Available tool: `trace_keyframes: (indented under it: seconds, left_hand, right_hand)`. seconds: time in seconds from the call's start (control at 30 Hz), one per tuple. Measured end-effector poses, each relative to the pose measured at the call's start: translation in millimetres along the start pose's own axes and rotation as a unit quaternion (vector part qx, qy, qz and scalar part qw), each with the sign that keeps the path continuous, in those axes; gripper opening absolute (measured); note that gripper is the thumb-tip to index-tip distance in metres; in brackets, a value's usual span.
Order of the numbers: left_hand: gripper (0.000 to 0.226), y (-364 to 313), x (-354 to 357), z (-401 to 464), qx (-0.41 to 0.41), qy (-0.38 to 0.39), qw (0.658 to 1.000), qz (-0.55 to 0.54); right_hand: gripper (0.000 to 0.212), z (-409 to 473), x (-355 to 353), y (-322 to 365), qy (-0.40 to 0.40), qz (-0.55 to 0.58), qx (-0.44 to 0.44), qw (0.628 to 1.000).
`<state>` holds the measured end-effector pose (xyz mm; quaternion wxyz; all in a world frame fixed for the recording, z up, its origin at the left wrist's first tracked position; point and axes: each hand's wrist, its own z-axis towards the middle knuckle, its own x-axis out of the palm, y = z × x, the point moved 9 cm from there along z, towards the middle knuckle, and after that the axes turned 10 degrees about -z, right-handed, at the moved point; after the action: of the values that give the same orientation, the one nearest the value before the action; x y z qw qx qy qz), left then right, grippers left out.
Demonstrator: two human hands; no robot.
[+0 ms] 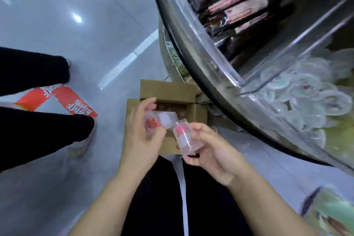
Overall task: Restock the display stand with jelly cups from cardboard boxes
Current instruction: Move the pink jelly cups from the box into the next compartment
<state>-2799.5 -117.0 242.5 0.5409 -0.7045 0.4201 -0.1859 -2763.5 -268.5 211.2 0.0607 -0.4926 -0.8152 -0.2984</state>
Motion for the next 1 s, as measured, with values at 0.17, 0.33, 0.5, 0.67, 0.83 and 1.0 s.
trace_keyframes:
  seconds: [0.17,0.33,0.5,0.67,0.83,1.0]
  left_hand:
    - [0.048,-169,10,-43,0.178,0.066,0.979,0.081]
    - [0.043,-285,70,-73,0.328,0.136,0.931,0.08]
    - [0.036,-348,143,-91,0.395,0.203,0.895,0.05]
    - [0.055,-384,200,-102,0.416,0.239,0.876,0.05]
    - [0.06,-405,237,-98,0.387,0.265,0.883,0.01]
    - [0.051,-411,243,-82,0.354,0.24,0.904,-0.021]
  right_hand:
    - [0.039,-131,32,76,0.085,0.072,-0.125,0.986]
    - [0.036,-248,-20,152,-0.129,-0.076,-0.309,0.939]
    - [0.061,-352,-81,210,-0.39,-0.32,-0.415,0.757]
    - [0.068,-401,-118,235,-0.456,-0.383,-0.425,0.682]
    - [0.049,-416,-141,262,-0.443,-0.458,-0.432,0.638]
    - [0.058,-426,-165,290,-0.416,-0.509,-0.408,0.634]
